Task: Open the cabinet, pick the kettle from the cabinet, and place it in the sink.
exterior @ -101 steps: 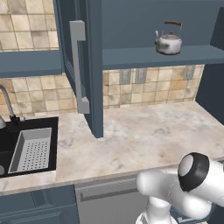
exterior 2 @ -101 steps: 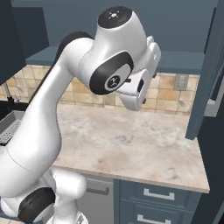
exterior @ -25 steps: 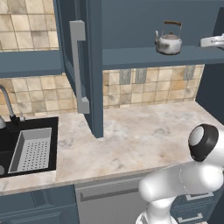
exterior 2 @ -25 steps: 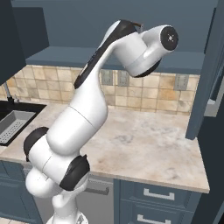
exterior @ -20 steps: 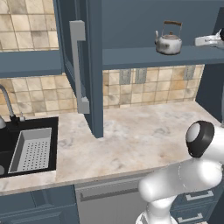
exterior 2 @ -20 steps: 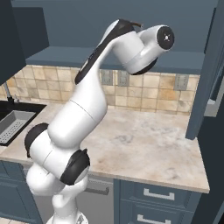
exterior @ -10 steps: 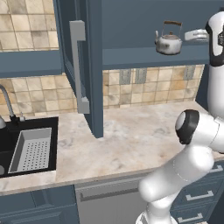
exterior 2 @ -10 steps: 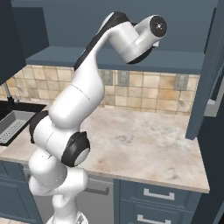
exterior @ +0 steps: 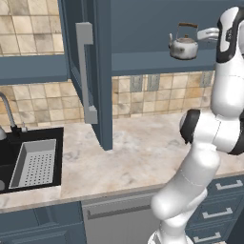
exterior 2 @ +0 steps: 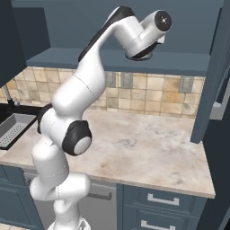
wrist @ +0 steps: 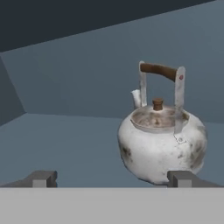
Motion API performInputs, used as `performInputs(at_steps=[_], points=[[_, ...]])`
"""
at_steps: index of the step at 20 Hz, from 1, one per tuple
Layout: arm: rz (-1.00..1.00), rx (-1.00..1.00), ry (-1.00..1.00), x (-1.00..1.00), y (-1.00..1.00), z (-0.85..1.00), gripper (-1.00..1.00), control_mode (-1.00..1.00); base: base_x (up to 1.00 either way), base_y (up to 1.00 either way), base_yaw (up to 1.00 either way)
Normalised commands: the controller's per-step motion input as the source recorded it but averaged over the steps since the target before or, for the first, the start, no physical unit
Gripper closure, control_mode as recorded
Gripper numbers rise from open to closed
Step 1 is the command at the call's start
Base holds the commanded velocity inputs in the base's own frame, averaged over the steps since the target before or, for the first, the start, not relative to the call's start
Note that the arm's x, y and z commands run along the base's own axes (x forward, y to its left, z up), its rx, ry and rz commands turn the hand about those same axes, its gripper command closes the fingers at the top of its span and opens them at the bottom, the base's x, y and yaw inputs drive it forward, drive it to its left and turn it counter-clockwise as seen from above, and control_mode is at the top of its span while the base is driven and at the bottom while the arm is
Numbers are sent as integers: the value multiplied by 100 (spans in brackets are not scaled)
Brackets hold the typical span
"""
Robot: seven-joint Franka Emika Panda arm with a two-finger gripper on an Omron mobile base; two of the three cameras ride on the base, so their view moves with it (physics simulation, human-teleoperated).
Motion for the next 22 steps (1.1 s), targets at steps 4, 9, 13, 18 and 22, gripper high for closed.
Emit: performInputs(at_steps=[4,9,13,18,22], points=[[0,0,0,25,-19,0,-100,-100,0,0,0],[0,0,0,25,-10,0,-100,-100,0,0,0],[0,0,0,24,0,1,-100,-100,0,0,0],[0,0,0,19,-8,7,-100,-100,0,0,0],[0,0,0,16,-10,6,-100,-100,0,0,0]])
